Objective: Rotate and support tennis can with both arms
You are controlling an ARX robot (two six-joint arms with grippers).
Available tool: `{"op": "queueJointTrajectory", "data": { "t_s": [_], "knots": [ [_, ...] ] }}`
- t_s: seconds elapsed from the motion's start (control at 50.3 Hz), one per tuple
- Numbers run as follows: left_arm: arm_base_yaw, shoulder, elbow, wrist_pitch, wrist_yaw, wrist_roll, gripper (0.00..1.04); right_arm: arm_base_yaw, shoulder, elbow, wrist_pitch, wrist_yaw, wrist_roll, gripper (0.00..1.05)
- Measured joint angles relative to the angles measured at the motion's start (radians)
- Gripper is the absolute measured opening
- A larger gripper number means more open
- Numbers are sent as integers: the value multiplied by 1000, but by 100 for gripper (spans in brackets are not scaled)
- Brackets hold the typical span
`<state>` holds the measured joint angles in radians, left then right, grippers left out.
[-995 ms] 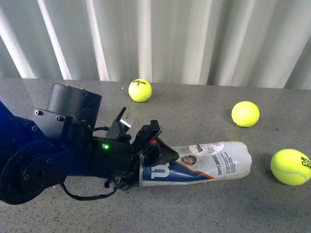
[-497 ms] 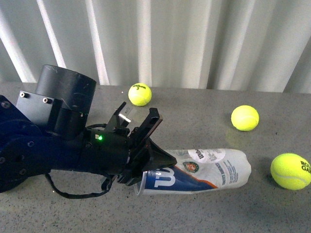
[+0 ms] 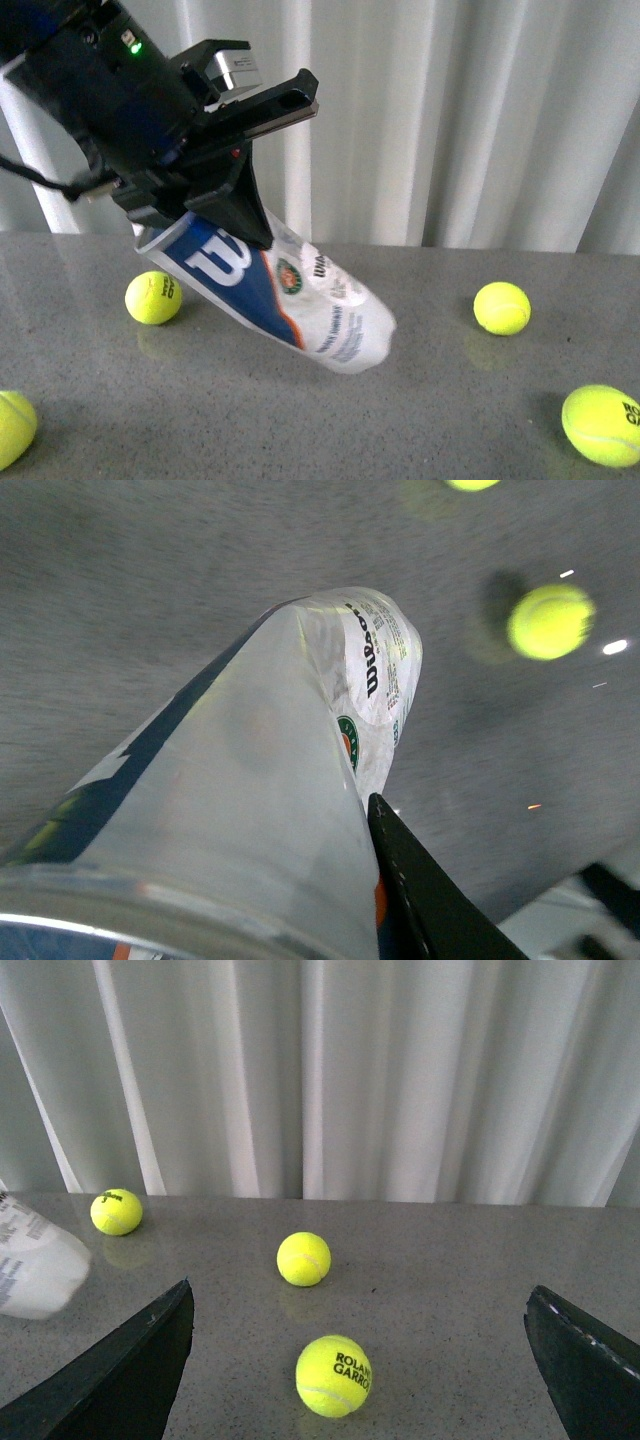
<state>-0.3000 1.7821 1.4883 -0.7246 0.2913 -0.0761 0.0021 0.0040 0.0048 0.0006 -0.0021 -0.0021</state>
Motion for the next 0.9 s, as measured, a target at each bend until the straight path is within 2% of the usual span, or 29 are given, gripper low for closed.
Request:
{"op": "queueJointTrajectory", "data": {
  "t_s": [0.099, 0.259, 0.418, 0.557, 0.895],
  "knots": [
    [-53, 66, 206, -219, -243, 228, 4, 0, 0, 0, 0, 0, 0, 98],
    [-159, 129, 264, -297, -425, 424, 4, 0, 0, 0, 0, 0, 0, 98],
    [-243, 209, 260, -283, -462, 473, 4, 0, 0, 0, 0, 0, 0, 98],
    [-279, 251, 235, -258, -491, 487, 4, 0, 0, 0, 0, 0, 0, 98],
    [-280, 294, 231, -224, -510, 497, 4, 0, 0, 0, 0, 0, 0, 98]
  ]
}}
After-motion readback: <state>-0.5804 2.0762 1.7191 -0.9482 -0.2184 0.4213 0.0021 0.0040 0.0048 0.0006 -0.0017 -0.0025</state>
